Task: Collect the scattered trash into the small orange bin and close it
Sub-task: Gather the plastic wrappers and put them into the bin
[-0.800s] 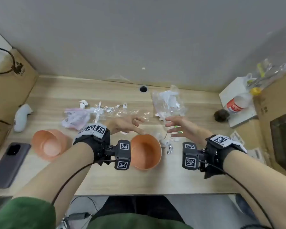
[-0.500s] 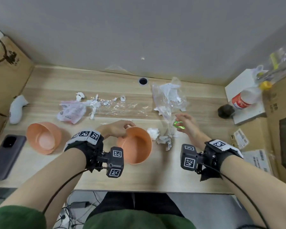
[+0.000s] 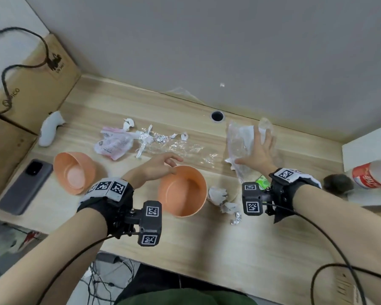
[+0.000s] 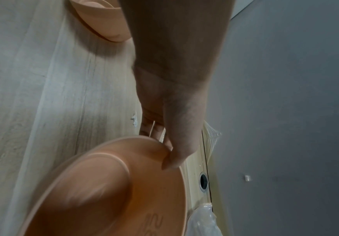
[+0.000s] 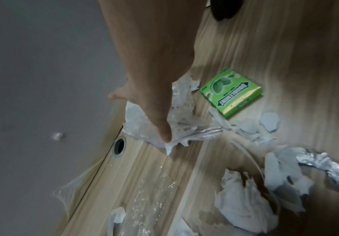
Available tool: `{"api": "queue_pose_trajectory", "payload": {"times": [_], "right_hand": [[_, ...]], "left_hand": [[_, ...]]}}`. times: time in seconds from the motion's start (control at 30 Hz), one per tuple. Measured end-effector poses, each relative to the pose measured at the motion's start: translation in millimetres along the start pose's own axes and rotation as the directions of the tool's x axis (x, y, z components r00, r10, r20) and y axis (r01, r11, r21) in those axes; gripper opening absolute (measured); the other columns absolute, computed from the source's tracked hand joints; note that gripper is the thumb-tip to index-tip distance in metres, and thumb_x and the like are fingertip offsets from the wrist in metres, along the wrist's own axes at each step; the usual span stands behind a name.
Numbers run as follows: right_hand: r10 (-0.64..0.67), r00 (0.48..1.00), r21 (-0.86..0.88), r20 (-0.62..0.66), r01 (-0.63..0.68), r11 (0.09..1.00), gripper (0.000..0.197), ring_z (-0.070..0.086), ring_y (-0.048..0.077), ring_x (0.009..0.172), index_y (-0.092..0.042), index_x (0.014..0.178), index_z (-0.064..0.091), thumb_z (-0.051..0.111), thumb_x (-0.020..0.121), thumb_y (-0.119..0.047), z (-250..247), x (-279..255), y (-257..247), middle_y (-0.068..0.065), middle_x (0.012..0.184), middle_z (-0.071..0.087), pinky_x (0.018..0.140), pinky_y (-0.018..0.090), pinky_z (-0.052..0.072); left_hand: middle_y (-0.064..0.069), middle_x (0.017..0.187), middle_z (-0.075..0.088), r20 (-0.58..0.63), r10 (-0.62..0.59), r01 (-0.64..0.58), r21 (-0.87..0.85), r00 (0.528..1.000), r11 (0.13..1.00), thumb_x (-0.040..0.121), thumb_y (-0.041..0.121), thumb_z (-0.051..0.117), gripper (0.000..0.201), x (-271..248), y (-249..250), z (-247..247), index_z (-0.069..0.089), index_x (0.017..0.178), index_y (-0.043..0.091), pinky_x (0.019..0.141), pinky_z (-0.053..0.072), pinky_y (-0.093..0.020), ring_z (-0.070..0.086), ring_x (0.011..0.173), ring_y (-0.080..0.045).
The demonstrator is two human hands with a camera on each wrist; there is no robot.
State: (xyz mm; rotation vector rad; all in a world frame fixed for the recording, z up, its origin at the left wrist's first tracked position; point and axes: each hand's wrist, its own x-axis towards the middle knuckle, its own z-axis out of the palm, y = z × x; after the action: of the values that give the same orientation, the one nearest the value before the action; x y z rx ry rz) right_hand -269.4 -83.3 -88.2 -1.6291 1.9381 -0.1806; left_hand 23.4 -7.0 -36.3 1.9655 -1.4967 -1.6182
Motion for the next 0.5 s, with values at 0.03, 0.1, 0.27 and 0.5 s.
{"api": "queue_pose_trajectory", "payload": {"times": [0.03,0.1,0.27,0.5], "right_hand": [[-0.021,0.999,-0.049,0.046,0.024,0.998,0.135,-0.018,0.038,0.144,-0.041,0.145,-0.013,0.088,0.057,-0.031,4.0,6.6,-1.8,0.010,0.157,-0.020,0.111,0.067,0.008],[-0.026,0.987,-0.112,0.156,0.044,0.993,0.140,-0.013,0.040,0.145,-0.045,0.142,-0.018,0.090,0.056,-0.027,14.1,17.5,-2.5,0.010,0.157,-0.022,0.111,0.068,0.012],[-0.009,0.951,-0.311,0.308,0.109,0.944,0.085,0.020,0.041,0.135,-0.031,0.140,0.027,0.076,0.071,-0.028,35.8,21.4,-4.2,0.017,0.149,0.016,0.104,0.051,0.034],[-0.135,0.976,-0.145,0.173,0.160,0.976,0.038,0.054,0.041,0.112,0.003,0.117,0.057,0.059,0.080,-0.007,29.8,13.9,-11.9,0.027,0.118,0.059,0.086,0.040,0.046]], "left_hand": [[-0.001,0.106,0.054,0.001,-0.002,0.002,-0.024,1.000,1.000,0.089,0.009,0.060,0.037,1.2,-2.8,-1.3,0.060,0.123,0.024,0.070,0.041,-0.015,0.055,0.086,-0.006],[0.001,0.105,0.054,0.003,-0.010,0.010,-0.063,1.000,0.998,0.089,0.012,0.062,0.034,3.5,-8.0,-2.7,0.061,0.120,0.027,0.071,0.042,-0.018,0.056,0.087,-0.005],[0.002,0.103,0.052,0.005,-0.033,0.034,-0.112,0.999,0.993,0.091,0.021,0.062,0.033,5.1,-11.2,-6.0,0.058,0.124,0.026,0.068,0.041,-0.020,0.056,0.086,-0.004],[0.001,0.096,0.053,0.043,-0.054,0.059,-0.133,0.998,0.989,0.092,0.023,0.060,0.031,11.8,-19.8,-10.5,0.058,0.124,0.024,0.065,0.044,-0.018,0.058,0.081,-0.008]]}}
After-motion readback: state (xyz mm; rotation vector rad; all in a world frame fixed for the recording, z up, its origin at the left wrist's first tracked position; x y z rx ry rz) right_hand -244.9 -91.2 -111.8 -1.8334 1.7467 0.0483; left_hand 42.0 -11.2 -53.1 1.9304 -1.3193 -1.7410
